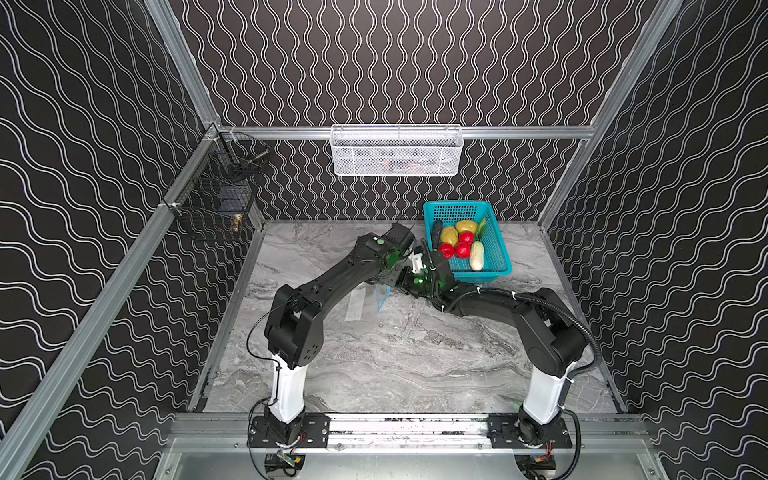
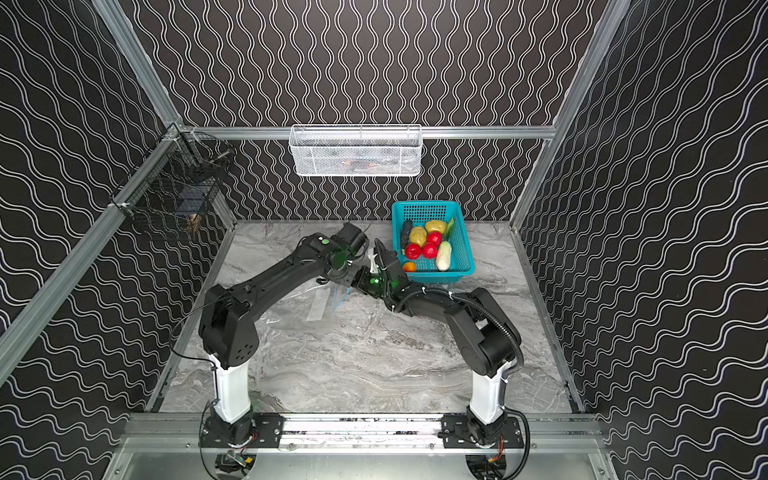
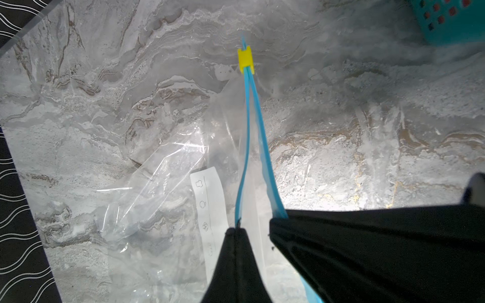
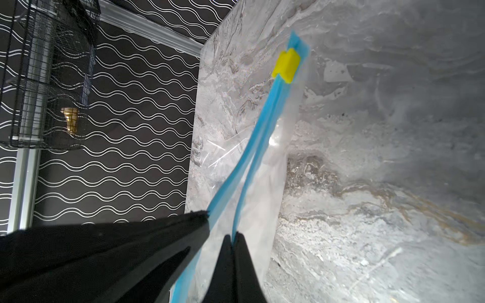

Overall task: Place the food in the zip-top bag and seal the zipper
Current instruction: 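Grasp the other zipper lip with the right gripper beside the left gripper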

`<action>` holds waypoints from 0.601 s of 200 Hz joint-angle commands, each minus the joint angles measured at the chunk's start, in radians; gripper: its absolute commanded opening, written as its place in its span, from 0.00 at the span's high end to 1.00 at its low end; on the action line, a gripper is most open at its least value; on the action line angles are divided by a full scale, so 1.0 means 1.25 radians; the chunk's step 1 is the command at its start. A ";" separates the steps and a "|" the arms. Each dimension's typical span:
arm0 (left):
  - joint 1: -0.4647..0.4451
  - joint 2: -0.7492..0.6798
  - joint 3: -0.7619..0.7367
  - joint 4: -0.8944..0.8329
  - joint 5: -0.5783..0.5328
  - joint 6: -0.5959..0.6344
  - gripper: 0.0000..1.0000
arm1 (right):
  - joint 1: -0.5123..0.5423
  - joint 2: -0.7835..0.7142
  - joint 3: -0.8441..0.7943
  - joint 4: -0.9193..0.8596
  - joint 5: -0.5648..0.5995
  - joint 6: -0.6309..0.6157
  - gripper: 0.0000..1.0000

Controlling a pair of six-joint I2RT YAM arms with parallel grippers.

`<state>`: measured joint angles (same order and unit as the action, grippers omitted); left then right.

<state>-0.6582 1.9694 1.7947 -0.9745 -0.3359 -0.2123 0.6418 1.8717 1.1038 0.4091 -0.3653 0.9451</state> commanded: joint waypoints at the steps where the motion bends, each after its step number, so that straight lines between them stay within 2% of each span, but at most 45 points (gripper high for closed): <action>1: -0.001 0.006 0.007 -0.009 0.021 -0.005 0.99 | 0.004 -0.011 0.009 0.041 -0.011 -0.003 1.00; 108: -0.001 0.008 0.027 -0.035 0.070 0.006 0.75 | 0.002 -0.005 -0.023 0.119 -0.016 0.018 1.00; 120: 0.000 0.005 0.022 -0.034 0.069 0.006 0.69 | 0.002 -0.006 -0.029 0.132 -0.017 0.020 1.00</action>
<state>-0.6567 1.9797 1.8259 -1.0168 -0.2981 -0.2081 0.6415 1.8698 1.0771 0.4694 -0.3744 0.9470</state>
